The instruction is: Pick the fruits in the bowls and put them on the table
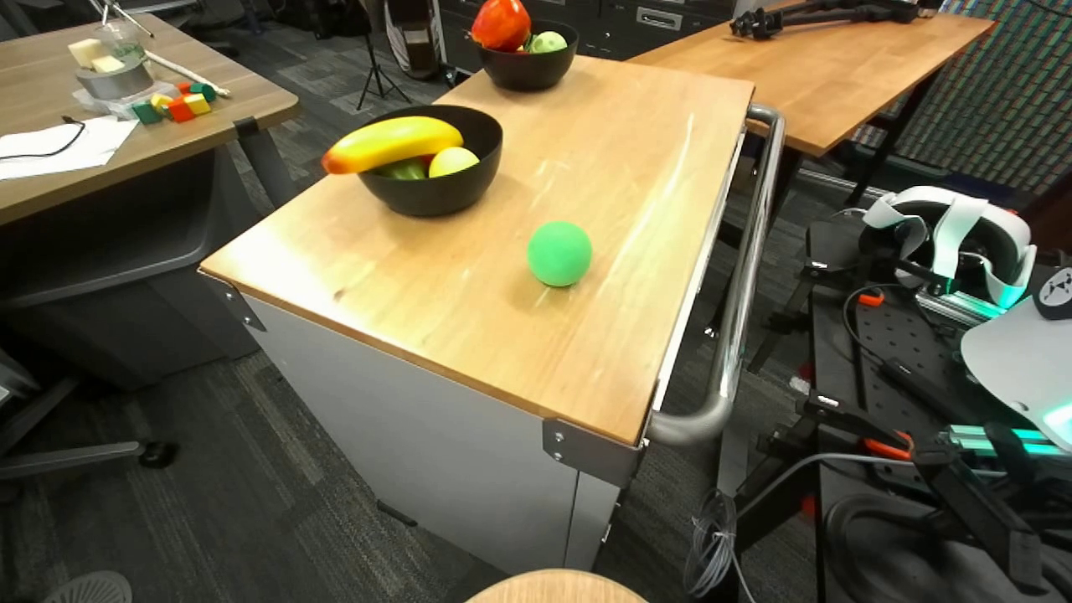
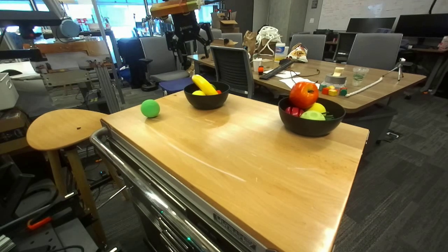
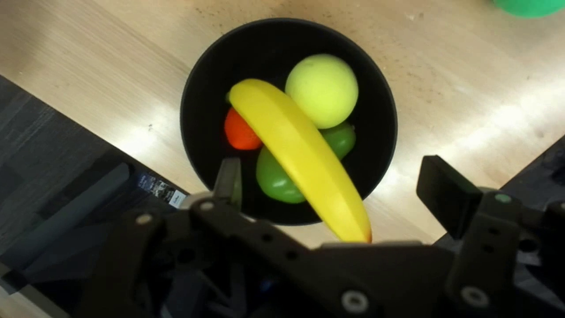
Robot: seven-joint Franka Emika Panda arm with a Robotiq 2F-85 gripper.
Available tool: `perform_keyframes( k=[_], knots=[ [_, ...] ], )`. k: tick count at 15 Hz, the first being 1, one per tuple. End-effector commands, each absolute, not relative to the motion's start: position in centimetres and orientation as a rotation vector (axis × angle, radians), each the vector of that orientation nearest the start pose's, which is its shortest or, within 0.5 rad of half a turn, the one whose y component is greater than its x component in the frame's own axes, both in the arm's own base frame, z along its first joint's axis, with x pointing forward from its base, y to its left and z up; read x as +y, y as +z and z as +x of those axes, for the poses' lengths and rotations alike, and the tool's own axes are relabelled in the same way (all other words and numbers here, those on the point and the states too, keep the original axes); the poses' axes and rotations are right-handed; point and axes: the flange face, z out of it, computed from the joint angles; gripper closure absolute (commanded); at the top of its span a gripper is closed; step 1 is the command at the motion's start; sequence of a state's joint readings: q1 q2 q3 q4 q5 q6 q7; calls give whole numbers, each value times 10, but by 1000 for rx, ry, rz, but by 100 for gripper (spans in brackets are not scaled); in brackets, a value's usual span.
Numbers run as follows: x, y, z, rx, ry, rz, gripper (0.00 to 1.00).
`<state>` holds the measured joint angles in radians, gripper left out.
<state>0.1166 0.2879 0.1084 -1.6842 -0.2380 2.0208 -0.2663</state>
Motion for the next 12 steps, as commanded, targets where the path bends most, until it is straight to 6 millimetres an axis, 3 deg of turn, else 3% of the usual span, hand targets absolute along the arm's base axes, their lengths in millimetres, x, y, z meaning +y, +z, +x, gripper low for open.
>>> perform_keyframes(
  k=[1, 2, 3, 6, 12],
  knots=[
    [139, 436, 636, -1152, -9, -2993, 0],
    [146, 432, 634, -1070, 4, -2962, 0],
    [137, 430, 631, -1070, -7, -3041, 0],
    [147, 424, 630, -1063, 7, -2996, 0],
    [146, 409, 651, -1042, -96, -2993, 0]
  ],
)
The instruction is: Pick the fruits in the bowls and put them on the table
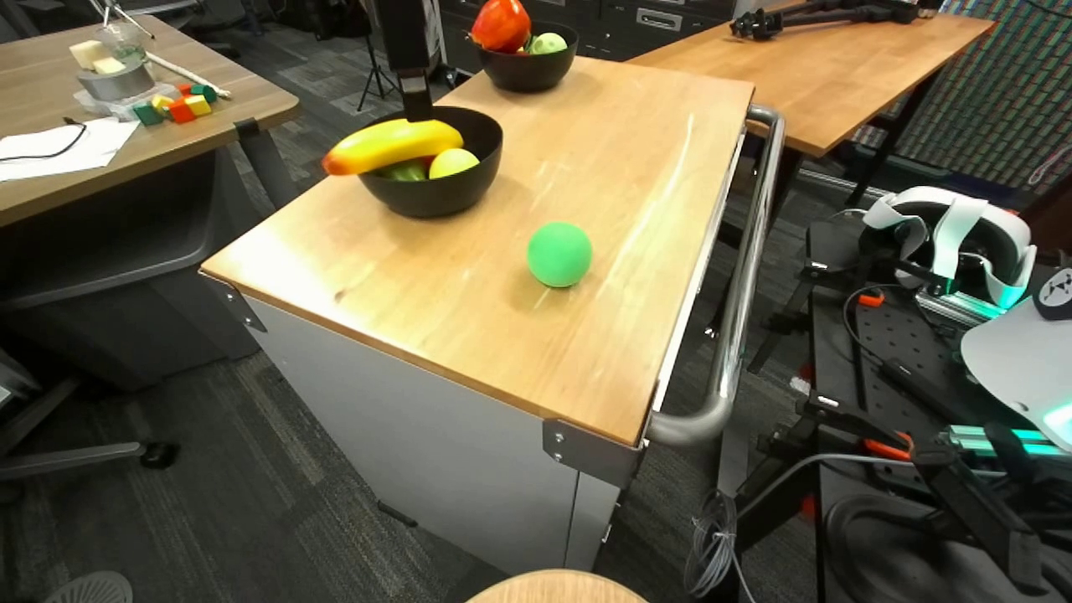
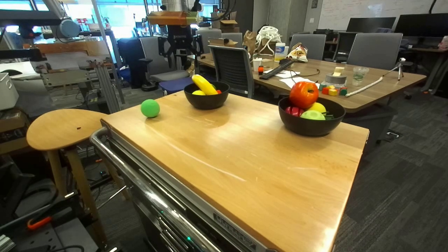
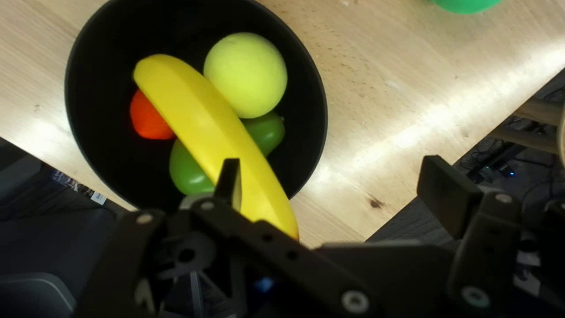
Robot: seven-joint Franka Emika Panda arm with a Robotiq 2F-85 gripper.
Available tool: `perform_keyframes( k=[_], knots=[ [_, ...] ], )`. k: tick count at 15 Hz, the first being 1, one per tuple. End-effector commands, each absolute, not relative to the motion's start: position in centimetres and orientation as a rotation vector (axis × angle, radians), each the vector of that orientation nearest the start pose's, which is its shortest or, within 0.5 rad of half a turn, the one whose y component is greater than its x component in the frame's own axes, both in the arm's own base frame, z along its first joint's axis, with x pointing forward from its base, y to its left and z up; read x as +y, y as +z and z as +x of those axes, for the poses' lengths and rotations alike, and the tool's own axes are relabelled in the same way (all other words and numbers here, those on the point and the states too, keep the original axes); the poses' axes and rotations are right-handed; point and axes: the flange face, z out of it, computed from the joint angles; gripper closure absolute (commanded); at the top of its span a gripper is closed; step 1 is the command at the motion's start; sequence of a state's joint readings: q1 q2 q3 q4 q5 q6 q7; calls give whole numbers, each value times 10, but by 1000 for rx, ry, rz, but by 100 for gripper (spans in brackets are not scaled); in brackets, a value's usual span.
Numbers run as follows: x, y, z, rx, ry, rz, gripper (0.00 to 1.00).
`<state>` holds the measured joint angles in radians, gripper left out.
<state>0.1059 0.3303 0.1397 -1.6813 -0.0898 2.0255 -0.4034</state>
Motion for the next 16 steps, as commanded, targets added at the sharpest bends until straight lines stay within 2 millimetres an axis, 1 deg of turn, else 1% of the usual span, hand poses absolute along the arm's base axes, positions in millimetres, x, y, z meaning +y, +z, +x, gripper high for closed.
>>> perform_keyframes(
  k=[1, 6, 9, 10, 11, 13, 14, 16],
  knots=[
    [145, 405, 657, -1043, -117, -3003, 0],
    [135, 378, 680, -1034, -192, -3030, 0],
    [133, 361, 689, -1034, -221, -3040, 0],
    [133, 357, 689, -1029, -211, -3039, 25],
    [134, 352, 690, -1029, -206, -3036, 26],
    [133, 347, 692, -1025, -205, -3037, 42],
    [132, 348, 693, -1018, -214, -3039, 51],
    [128, 355, 696, -993, -237, -3044, 67]
  ],
)
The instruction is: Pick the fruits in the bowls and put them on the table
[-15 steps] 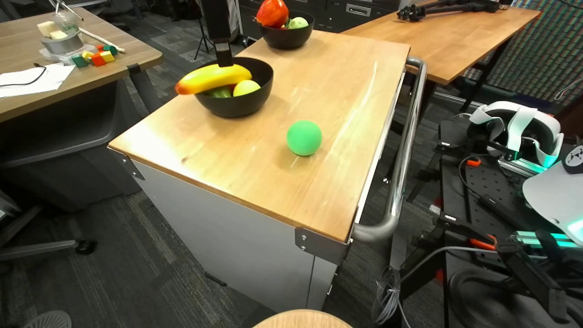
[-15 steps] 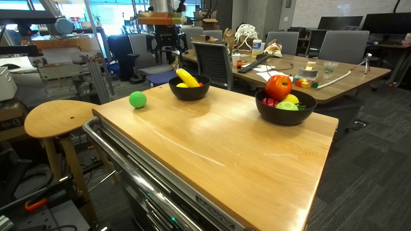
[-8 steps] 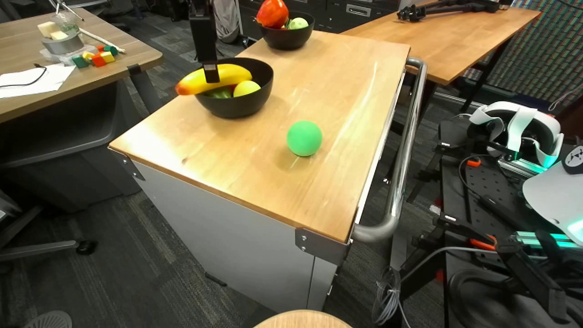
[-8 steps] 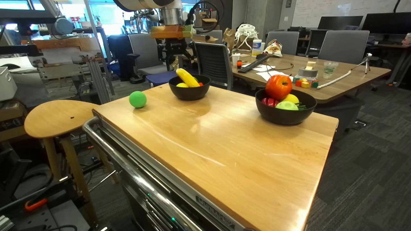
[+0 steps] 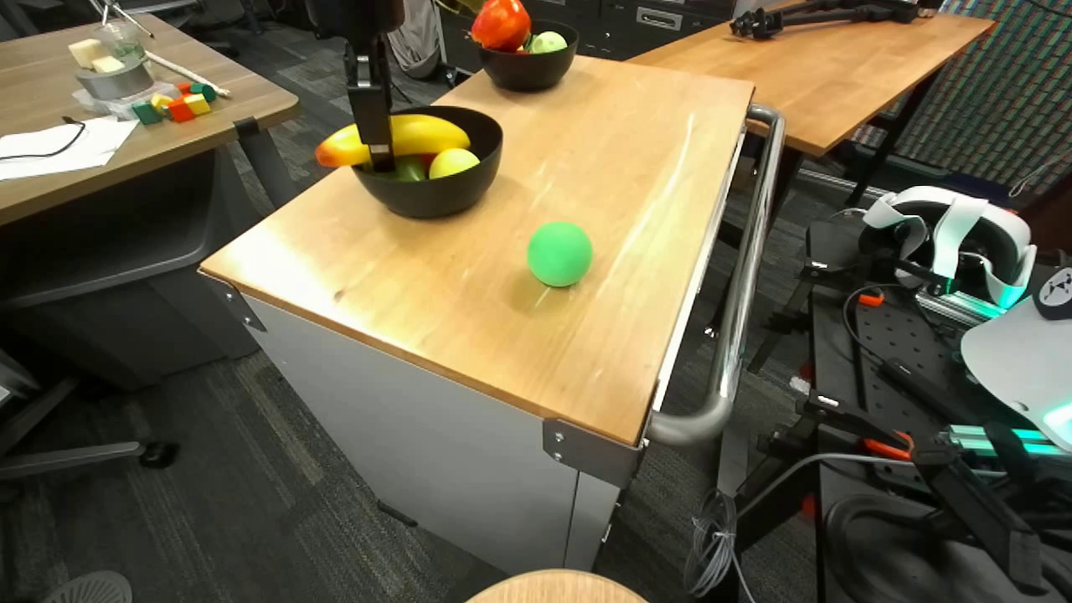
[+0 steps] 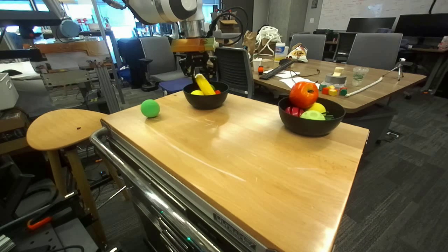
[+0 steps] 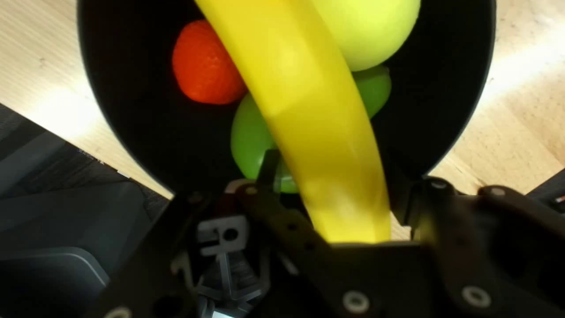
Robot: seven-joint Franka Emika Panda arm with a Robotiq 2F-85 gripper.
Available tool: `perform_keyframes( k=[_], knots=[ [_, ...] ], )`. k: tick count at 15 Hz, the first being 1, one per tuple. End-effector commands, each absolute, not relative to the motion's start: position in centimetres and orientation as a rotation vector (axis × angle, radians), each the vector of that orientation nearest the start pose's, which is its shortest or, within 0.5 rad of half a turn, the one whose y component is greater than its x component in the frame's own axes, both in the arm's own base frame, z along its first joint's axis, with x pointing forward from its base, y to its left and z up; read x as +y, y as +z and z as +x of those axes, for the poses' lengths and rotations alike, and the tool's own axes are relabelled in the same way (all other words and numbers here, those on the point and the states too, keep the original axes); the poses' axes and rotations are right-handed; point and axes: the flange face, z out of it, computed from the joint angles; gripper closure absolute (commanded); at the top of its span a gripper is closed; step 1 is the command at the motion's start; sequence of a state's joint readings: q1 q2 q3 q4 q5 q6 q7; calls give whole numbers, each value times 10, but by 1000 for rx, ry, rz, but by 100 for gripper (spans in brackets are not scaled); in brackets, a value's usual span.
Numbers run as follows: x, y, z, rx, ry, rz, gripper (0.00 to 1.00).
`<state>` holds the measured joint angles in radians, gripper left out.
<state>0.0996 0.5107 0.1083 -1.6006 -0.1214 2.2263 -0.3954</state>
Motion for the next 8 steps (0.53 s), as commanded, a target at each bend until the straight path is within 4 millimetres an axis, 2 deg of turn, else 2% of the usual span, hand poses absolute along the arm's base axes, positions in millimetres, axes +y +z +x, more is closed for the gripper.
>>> perform_keyframes(
  k=[1, 2, 3, 6, 8],
  knots=[
    [126, 358, 698, -983, -251, -3045, 73],
    [124, 363, 699, -971, -267, -3046, 81],
    [122, 366, 700, -959, -279, -3050, 84],
    [116, 386, 703, -939, -346, -3050, 84],
    [115, 408, 700, -942, -391, -3059, 84]
  ],
)
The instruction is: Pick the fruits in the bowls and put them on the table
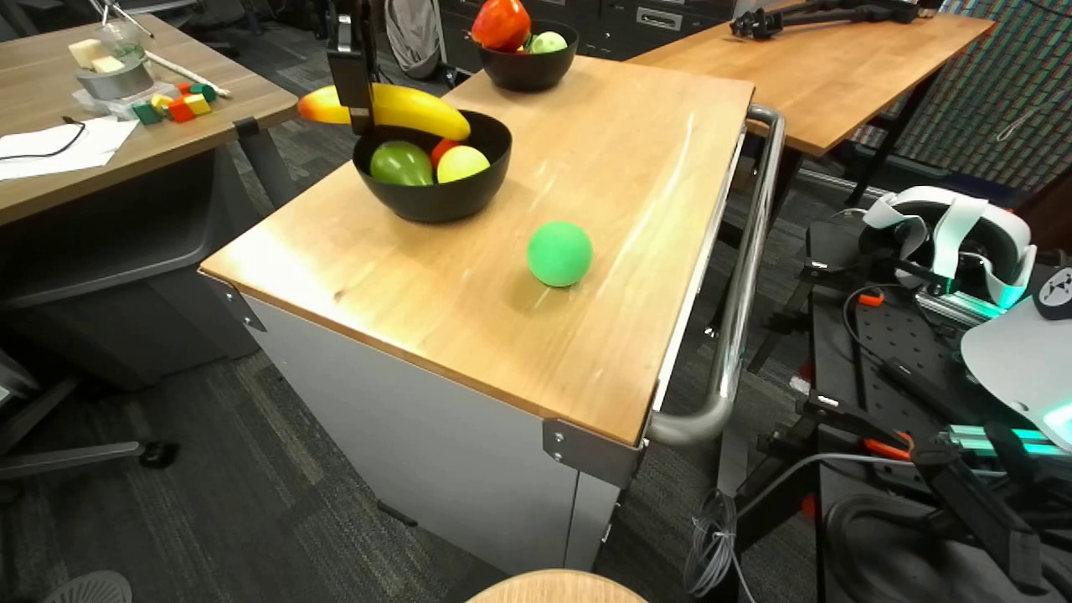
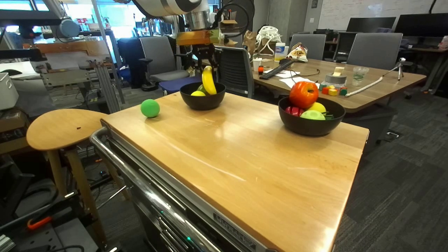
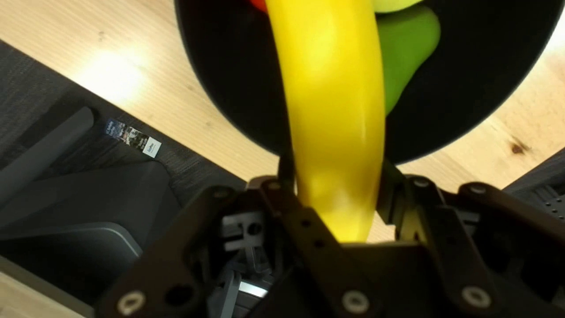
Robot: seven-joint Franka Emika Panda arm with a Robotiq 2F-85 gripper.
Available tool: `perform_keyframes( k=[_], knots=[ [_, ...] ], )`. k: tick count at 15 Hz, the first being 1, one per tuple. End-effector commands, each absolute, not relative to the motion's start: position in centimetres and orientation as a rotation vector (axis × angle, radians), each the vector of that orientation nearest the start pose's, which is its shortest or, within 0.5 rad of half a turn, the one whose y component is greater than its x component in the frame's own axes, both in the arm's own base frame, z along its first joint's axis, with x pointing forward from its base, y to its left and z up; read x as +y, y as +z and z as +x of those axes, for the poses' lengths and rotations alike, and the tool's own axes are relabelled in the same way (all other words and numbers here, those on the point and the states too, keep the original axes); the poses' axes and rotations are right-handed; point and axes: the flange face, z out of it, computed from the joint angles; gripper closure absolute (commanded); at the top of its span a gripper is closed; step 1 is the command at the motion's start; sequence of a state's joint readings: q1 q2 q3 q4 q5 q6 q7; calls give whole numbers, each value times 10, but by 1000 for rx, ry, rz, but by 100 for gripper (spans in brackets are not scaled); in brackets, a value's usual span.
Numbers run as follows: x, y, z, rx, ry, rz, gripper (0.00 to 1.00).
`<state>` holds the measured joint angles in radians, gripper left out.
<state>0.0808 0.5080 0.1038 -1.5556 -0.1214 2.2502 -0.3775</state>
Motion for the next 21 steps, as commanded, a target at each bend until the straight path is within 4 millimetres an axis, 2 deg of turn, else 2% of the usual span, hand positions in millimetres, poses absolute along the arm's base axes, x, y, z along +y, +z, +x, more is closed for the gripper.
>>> perform_keyframes(
  k=[1, 3, 5, 7, 8, 9, 11, 15, 18, 21],
  knots=[
    [116, 422, 696, -943, -405, -3064, 84],
    [113, 456, 683, -933, -492, -3081, 84],
    [100, 486, 674, -867, -555, -3118, 84],
    [73, 501, 668, -732, -535, -3155, 84],
    [56, 500, 667, -649, -504, -3165, 84],
    [39, 494, 664, -561, -432, -3165, 84],
    [1, 471, 660, -408, -315, -3167, 84],
    [-52, 420, 660, -151, -179, -3141, 84],
    [-69, 388, 665, -70, -112, -3168, 84],
    [-67, 361, 670, -61, -49, -3197, 84]
  ],
)
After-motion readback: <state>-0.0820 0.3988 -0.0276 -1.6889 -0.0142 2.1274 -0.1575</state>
